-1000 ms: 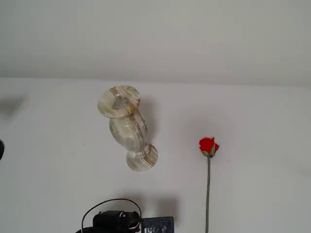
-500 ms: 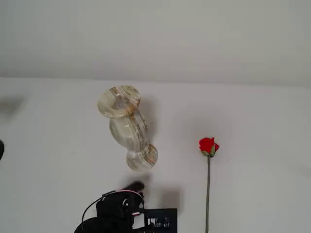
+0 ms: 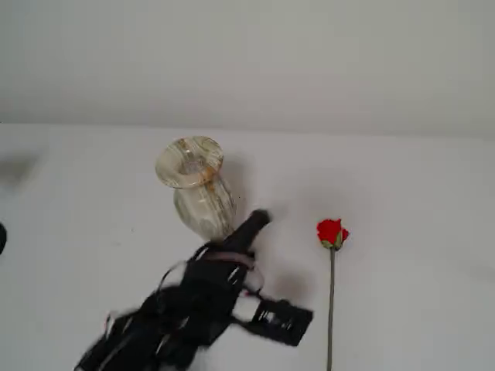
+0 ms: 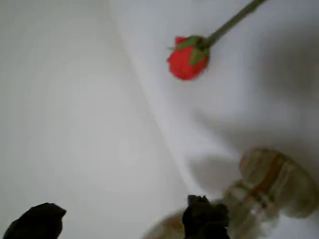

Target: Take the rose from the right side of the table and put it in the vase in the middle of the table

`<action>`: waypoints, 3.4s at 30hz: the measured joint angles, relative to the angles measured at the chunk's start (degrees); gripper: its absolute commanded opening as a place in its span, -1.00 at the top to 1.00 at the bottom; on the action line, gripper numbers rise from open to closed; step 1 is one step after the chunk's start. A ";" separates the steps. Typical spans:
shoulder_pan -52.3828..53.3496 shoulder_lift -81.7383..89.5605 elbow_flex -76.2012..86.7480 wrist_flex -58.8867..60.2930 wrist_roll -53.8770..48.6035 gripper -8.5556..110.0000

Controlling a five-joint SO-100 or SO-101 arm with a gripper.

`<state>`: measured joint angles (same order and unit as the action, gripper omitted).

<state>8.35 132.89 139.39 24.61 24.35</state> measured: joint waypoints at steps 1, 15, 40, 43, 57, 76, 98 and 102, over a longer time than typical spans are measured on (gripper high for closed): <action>0.35 -4.83 -4.04 1.67 2.11 0.26; 4.39 -49.92 -48.25 21.62 17.14 0.27; 5.27 -110.57 -133.59 63.11 23.82 0.30; 5.27 -115.84 -142.21 65.13 23.82 0.34; 6.68 -121.38 -150.38 66.97 23.82 0.67; 6.86 -116.02 -150.82 69.79 23.82 0.86; 0.53 -69.52 -150.91 51.15 34.10 0.86; -4.66 -64.42 -150.91 49.75 34.10 0.86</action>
<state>3.69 68.47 -11.51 74.36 58.45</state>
